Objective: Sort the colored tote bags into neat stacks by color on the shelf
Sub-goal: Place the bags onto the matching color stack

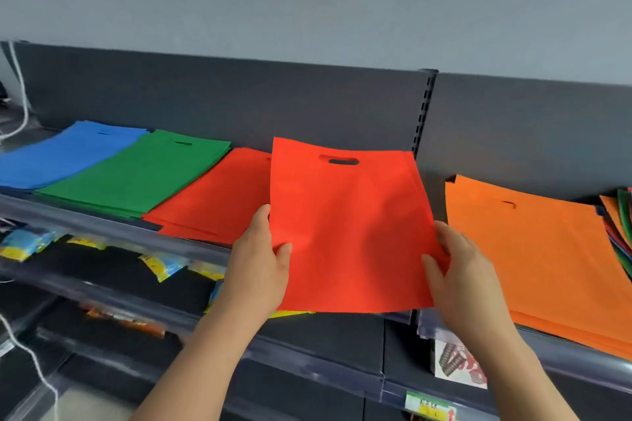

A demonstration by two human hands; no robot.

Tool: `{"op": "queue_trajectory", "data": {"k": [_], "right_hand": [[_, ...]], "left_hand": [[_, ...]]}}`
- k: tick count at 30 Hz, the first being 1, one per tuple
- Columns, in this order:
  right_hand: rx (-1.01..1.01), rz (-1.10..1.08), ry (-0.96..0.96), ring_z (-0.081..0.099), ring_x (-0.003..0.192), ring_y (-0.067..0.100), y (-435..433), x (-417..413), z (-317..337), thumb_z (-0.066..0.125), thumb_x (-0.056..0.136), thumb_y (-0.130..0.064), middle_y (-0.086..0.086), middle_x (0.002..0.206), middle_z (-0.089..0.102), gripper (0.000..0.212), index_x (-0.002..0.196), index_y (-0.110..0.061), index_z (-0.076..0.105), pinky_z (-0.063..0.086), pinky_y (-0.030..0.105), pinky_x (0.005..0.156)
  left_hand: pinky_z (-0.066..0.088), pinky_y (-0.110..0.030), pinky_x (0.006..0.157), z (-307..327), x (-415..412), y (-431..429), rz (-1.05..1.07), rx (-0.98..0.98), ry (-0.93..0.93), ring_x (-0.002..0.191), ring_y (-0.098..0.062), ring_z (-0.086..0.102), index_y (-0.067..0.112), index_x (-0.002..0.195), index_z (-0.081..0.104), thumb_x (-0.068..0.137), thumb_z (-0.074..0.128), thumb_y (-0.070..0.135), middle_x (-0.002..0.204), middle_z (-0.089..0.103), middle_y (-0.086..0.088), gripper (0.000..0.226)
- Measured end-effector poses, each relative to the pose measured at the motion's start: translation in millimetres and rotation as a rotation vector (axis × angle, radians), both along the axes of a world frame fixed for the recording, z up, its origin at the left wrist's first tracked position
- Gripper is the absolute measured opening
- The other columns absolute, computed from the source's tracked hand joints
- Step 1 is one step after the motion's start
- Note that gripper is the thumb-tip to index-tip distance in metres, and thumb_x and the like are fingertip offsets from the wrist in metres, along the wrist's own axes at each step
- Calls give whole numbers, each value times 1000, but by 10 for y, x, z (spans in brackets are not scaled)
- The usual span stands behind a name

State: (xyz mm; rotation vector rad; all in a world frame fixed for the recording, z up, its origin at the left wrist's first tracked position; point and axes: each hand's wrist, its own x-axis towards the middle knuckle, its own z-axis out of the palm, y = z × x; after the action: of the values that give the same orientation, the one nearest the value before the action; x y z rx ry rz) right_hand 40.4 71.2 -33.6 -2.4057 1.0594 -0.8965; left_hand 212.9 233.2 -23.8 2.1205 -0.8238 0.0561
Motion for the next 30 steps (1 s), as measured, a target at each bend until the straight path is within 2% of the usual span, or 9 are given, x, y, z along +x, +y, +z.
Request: {"op": "queue_trajectory", "data": {"k": [6, 12, 22, 27, 30], "right_hand": [[20, 60, 17, 55, 103, 29, 387, 648, -53, 56, 88, -8, 6, 111, 59, 48, 134, -12, 47, 44, 37, 85], [34, 85, 89, 56, 100, 30, 445, 1197, -129, 57, 87, -11, 8, 106, 60, 45, 132, -11, 50, 45, 38, 83], [14, 102, 191, 54, 105, 29, 242, 1935, -181, 55, 90, -20, 8, 113, 58, 47, 135, -9, 46, 44, 41, 91], [29, 76, 280, 55, 102, 28, 256, 2176, -227, 54, 91, -24, 8, 108, 60, 34, 119, -6, 54, 43, 37, 90], [20, 28, 321, 55, 99, 27, 301, 2279, -257, 52, 91, -30, 7, 103, 60, 30, 110, -8, 58, 43, 36, 88]], "left_hand": [[36, -29, 97, -49, 569, 474, 71, 55, 25, 125, -23, 44, 14, 147, 24, 94, 54, 15, 138, 47, -7, 61], [36, -30, 100, -149, 1056, 569, 122, 78, 57, 128, -23, 43, 15, 148, 24, 94, 54, 15, 141, 45, -9, 61], [40, -33, 93, -179, 1953, 281, 127, 180, -71, 114, -28, 54, 11, 143, 33, 90, 57, 11, 126, 58, -10, 58], [42, -35, 97, -245, 2295, 222, 78, 258, -64, 117, -26, 53, 11, 146, 29, 91, 57, 13, 129, 56, -9, 62], [40, -33, 95, -255, 2486, 208, 38, 309, -85, 116, -27, 53, 10, 143, 32, 91, 57, 12, 127, 56, -10, 58]]}}
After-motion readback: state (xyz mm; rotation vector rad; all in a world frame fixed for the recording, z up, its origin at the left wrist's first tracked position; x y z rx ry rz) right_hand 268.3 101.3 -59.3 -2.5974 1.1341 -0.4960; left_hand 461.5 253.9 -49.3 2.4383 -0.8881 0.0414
